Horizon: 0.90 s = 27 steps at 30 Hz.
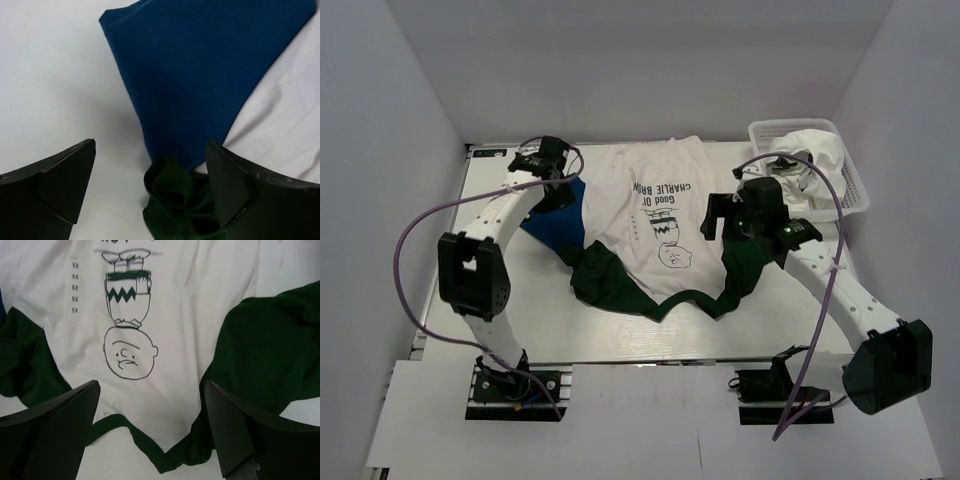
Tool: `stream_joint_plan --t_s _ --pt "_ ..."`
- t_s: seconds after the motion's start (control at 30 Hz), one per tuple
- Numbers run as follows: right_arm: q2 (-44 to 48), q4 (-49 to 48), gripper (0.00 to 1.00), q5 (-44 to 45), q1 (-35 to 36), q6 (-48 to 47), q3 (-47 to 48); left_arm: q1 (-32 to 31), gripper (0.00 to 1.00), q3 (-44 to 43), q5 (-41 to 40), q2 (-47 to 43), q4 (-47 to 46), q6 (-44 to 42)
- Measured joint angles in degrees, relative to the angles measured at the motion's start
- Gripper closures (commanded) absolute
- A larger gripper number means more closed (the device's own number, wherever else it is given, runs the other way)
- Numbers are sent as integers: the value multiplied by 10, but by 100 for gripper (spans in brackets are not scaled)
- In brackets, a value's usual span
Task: Fold and stack the t-shirts
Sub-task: Flatten out the tshirt
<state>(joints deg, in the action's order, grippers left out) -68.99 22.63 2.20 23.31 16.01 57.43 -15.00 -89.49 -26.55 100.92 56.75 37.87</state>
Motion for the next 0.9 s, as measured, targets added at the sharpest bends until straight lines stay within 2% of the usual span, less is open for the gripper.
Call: stream_joint_plan --t_s 0.2,0.5,0.67,0.9 --pt "-57 14 10 -28 0 0 0 25 0 -38 46 105 -45 -22" --pt "-61 14 10 -23 0 5 0 32 0 -48 157 174 -143 -72" --pt "-61 21 10 1 0 14 0 37 1 -82 182 238 -142 -81" --pt "-61 35 10 11 0 18 2 71 1 -97 196 244 -131 -62"
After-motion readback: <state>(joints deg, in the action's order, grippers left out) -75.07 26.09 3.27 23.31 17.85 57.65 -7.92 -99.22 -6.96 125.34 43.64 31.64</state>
